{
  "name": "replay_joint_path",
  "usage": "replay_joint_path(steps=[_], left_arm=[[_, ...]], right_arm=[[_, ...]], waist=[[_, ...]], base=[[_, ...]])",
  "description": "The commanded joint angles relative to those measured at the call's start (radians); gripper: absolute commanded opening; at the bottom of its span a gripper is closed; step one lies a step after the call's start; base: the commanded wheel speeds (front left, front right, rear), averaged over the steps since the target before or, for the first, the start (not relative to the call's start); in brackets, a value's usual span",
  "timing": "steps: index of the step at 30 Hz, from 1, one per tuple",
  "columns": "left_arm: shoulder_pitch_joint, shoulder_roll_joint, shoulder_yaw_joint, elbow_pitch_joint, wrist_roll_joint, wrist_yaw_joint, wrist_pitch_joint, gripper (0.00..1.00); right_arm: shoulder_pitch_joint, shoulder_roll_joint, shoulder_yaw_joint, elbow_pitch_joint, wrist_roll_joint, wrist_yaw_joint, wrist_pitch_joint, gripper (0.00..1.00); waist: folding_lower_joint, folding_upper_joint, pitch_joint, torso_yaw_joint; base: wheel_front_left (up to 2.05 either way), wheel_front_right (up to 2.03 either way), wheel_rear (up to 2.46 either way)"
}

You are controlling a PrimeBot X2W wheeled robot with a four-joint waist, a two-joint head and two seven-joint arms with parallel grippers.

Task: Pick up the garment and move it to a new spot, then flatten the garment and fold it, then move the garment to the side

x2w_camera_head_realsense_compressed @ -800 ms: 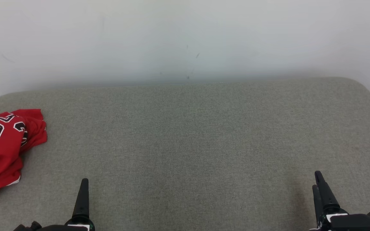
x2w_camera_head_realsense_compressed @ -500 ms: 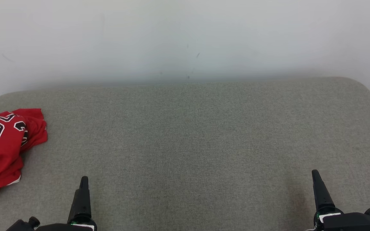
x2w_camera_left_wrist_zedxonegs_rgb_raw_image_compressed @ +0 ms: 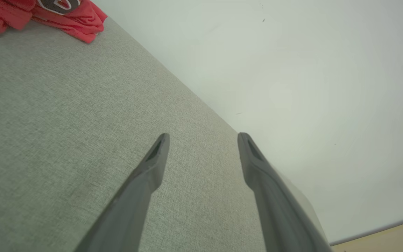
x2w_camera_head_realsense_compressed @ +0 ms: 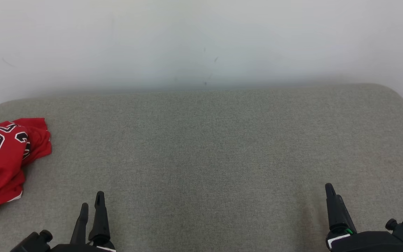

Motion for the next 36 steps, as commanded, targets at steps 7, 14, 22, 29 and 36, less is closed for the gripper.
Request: replay_joint_path(steps=[7, 14, 22, 29, 36], left_arm=[[0.009, 0.003, -0.007, -0.034, 0.157, 0.030, -0.028, 1.00], [0.021, 0.003, -0.008, -0.043, 0.252, 0.041, -0.044, 1.00], [0.035, 0.006, 0.000, -0.056, 0.348, 0.032, -0.063, 1.00], [0.042, 0.008, 0.005, -0.064, 0.418, 0.034, -0.074, 1.00], [0.051, 0.009, 0.010, -0.071, 0.492, 0.032, -0.089, 1.00]], right_arm=[[0.002, -0.005, 0.026, -0.024, -0.164, -0.001, -0.035, 1.00], [0.015, -0.005, 0.036, -0.031, -0.278, -0.001, -0.059, 1.00], [0.024, -0.005, 0.052, -0.048, -0.374, -0.001, -0.085, 1.00], [0.031, -0.006, 0.064, -0.054, -0.442, -0.001, -0.104, 1.00], [0.036, -0.006, 0.072, -0.056, -0.515, -0.001, -0.126, 1.00]], waist=[[0.0000, -0.0001, 0.002, 0.000], [0.0000, -0.0001, 0.004, 0.000], [0.0000, -0.0001, 0.009, -0.004], [0.0000, -0.0001, 0.011, -0.005], [0.0000, -0.0001, 0.013, -0.004]], base=[[0.00, 0.00, 0.00], [0.00, 0.00, 0.00], [0.00, 0.00, 0.00], [0.00, 0.00, 0.00], [0.00, 0.00, 0.00]])
